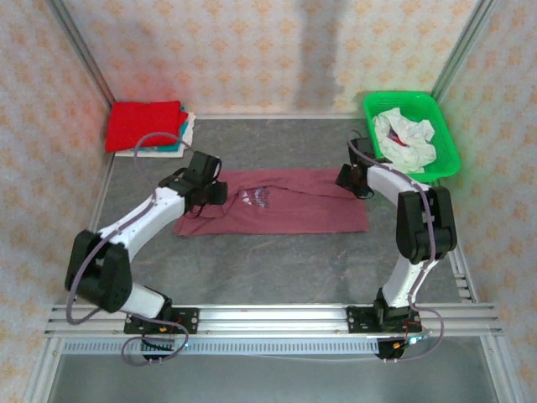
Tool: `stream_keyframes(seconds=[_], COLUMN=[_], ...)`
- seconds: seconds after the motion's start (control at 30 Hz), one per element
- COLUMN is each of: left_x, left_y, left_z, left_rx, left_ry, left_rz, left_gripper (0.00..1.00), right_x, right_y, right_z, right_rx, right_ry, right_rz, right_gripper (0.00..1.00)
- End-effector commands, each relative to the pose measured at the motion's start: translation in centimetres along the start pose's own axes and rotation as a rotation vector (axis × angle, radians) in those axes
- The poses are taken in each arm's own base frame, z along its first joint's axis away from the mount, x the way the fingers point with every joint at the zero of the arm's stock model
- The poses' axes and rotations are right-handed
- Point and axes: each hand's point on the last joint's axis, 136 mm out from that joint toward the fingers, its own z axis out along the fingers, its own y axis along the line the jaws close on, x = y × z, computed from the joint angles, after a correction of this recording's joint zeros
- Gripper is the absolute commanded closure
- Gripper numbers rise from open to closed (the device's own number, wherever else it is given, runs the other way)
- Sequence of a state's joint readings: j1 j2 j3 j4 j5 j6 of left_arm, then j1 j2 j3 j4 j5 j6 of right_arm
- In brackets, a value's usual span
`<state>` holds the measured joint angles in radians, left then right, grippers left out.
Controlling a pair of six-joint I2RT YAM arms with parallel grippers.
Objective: Fold and stack the t-shirts
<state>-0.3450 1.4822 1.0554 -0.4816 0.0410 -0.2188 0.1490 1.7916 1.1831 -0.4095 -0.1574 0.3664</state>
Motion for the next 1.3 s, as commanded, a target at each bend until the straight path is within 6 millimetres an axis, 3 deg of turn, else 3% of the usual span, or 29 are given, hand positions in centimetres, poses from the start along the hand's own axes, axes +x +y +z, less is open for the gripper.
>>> stream_keyframes(seconds=[0.0, 0.17, 0.3, 0.4, 0.6, 0.73, 0.9, 1.03, 1.1, 1.27], left_x=[-0.4, -0.3, -0.1, 0.2, 1.2, 2.5, 4.9, 6.4, 6.9, 5.1], left_y=[-1.1, -1.3, -1.4, -1.2, -1.5, -2.1, -3.5, -4.1, -4.1, -4.4], left_z=[2.4, 5.6, 7.2, 7.6, 6.6, 5.8, 6.5, 7.3, 7.4, 4.0], left_rx=[0.021, -0.004, -0.015, -0.022, -0.016, -0.035, -0.057, -0.107, -0.134, -0.106], left_ry=[0.05, 0.092, 0.109, 0.113, 0.109, 0.091, 0.119, 0.135, 0.146, 0.041], left_rz=[0.031, -0.001, -0.008, -0.014, -0.046, -0.055, -0.056, -0.035, -0.027, -0.039], left_gripper=[0.55, 0.52, 0.59, 0.83, 1.0, 1.0, 1.0, 0.91, 0.74, 0.71], right_x=[-0.5, 0.0, 0.2, 0.0, 0.0, 0.1, 0.3, 0.4, 0.3, 0.1], right_y=[0.0, -0.3, -0.8, -0.9, -0.8, -0.8, -0.6, -0.5, -0.5, -1.1], right_z=[-1.1, -1.2, -1.2, -1.5, -1.4, -1.2, -0.6, -0.4, -0.5, -1.0], right_rx=[-0.022, -0.018, -0.005, -0.009, -0.016, -0.019, -0.028, -0.033, -0.03, -0.002], right_ry=[-0.032, -0.025, -0.023, -0.03, -0.03, -0.027, -0.015, -0.01, -0.01, -0.019], right_rz=[0.028, 0.017, 0.009, 0.015, 0.014, 0.015, 0.019, 0.02, 0.015, 0.004], right_gripper=[0.56, 0.56, 0.56, 0.55, 0.55, 0.54, 0.54, 0.53, 0.53, 0.53])
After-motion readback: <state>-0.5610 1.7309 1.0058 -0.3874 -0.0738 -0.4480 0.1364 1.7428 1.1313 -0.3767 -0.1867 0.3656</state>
